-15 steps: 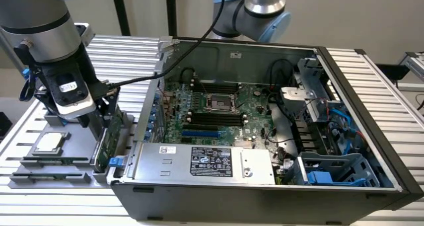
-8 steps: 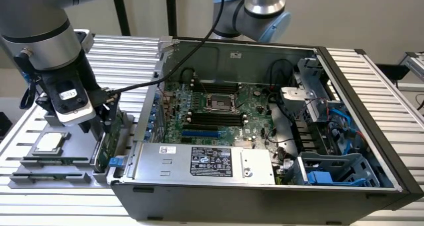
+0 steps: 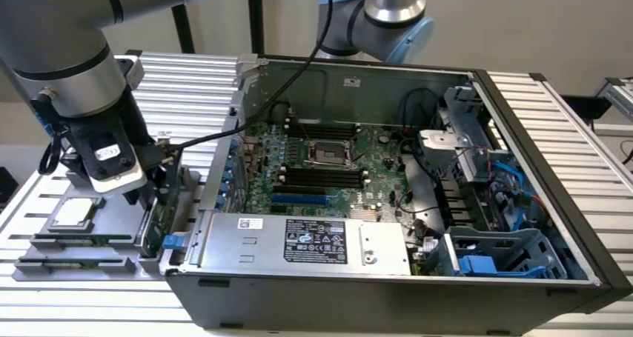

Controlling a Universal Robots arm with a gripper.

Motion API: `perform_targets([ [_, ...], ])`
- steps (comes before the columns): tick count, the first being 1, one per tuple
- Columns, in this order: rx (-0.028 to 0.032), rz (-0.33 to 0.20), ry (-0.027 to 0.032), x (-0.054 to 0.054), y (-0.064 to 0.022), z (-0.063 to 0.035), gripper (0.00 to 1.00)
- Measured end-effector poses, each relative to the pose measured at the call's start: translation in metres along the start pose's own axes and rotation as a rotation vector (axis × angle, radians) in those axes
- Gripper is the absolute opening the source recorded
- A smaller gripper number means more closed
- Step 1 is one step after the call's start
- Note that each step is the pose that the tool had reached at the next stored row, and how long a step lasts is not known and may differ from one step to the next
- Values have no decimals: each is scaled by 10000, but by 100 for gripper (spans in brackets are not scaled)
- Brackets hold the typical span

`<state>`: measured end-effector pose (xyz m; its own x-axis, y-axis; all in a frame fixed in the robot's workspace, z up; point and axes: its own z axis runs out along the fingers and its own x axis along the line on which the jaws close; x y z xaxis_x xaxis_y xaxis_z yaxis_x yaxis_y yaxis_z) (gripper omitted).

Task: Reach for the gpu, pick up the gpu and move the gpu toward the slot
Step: 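Pick up the gpu and move the gpu toward the slot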

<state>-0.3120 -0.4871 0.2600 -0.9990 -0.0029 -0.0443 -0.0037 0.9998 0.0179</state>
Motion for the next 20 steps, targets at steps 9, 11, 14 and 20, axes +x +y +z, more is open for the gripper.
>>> perform_targets([
  [9, 80, 23, -3, 11, 72, 153, 48],
  [11, 125, 31, -1, 13, 77, 164, 48],
  [14, 187, 43, -2, 13, 78, 172, 48],
  [20, 207, 128, -2, 13, 78, 176, 48],
])
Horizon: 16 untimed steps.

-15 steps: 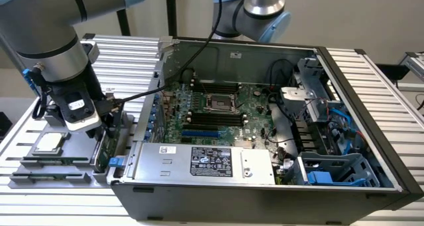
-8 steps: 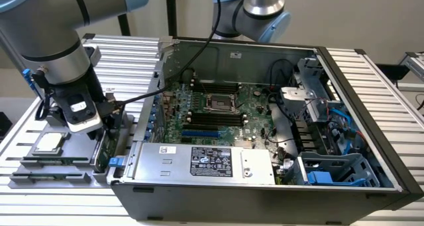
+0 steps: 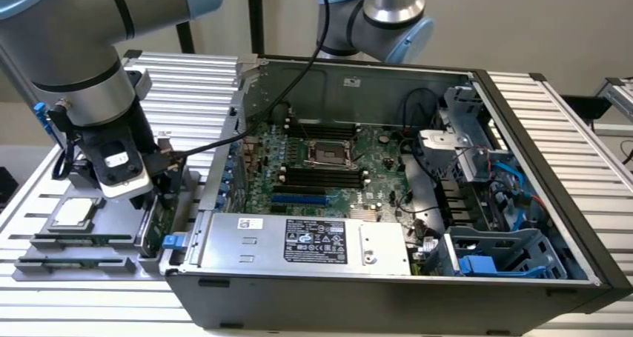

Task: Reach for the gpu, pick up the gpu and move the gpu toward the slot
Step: 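Pick up the gpu and move the gpu toward the slot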

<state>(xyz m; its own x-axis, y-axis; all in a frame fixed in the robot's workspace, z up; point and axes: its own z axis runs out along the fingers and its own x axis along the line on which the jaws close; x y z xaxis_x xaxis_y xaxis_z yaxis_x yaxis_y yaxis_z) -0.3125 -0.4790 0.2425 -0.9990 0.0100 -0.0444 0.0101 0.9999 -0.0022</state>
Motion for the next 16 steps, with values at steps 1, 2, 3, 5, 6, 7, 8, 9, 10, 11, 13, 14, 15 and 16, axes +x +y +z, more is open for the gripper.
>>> perform_targets([
  [1, 1, 17, 0, 0, 0, 0, 48],
  [2, 1, 33, -1, -1, 0, 1, 48],
  [3, 1, 48, -2, -1, 0, 2, 46],
  [5, 1, 71, -3, -3, 0, 3, 40],
  [6, 2, 80, -2, -5, 0, 3, 40],
  [7, 3, 87, -1, -7, 0, 2, 33],
  [8, 4, 93, -1, -9, 0, 2, 33],
  [9, 3, 96, -1, -11, 0, 2, 33],
  [10, 4, 99, -1, -13, 0, 2, 33],
  [11, 3, 101, -1, -15, 1, 3, 33],
  [13, 5, 105, 0, -16, 0, 2, 33],
  [14, 5, 105, 0, -17, 1, 2, 33],
  [15, 6, 104, 0, -17, 1, 2, 30],
  [16, 6, 105, 0, -17, 1, 2, 30],
])
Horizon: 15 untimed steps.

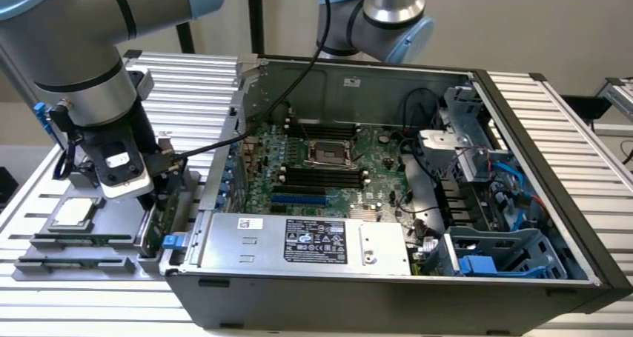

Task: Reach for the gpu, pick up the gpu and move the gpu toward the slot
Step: 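Pick up the gpu and move the gpu toward the slot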

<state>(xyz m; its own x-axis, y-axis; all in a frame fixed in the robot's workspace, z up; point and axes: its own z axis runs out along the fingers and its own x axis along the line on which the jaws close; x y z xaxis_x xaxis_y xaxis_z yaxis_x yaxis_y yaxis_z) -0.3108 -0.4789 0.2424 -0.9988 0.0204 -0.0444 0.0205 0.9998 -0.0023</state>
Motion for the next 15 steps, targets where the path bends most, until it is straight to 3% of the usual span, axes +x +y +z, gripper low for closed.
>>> perform_targets([
  [1, 0, 0, 0, 0, 0, 0, 26],
  [9, -13, 3, 6, 0, 0, -5, 26],
  [11, -28, 2, 56, -1, -1, -21, 26],
  [15, -78, 2, 226, -4, -5, -59, 26],
])
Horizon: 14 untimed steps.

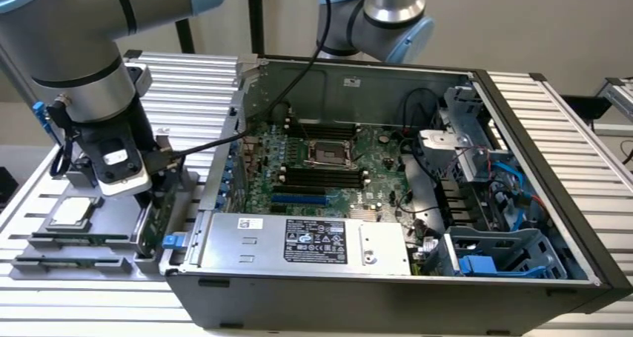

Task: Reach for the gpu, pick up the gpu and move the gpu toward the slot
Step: 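Pick up the gpu and move the gpu toward the slot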

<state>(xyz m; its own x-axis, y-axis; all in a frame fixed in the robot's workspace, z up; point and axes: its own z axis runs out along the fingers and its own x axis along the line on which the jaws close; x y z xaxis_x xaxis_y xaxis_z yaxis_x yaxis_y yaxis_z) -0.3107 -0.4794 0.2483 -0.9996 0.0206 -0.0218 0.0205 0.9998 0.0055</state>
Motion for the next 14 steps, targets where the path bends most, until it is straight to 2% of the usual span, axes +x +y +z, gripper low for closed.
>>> perform_targets([
  [3, -45, 2, 159, -1, -3, -27, 26],
  [6, -63, 1, 276, -6, -3, -78, 26],
  [10, -74, -1, 386, -17, -2, -180, 26],
  [14, -78, -2, 453, -36, -1, -328, 26],
])
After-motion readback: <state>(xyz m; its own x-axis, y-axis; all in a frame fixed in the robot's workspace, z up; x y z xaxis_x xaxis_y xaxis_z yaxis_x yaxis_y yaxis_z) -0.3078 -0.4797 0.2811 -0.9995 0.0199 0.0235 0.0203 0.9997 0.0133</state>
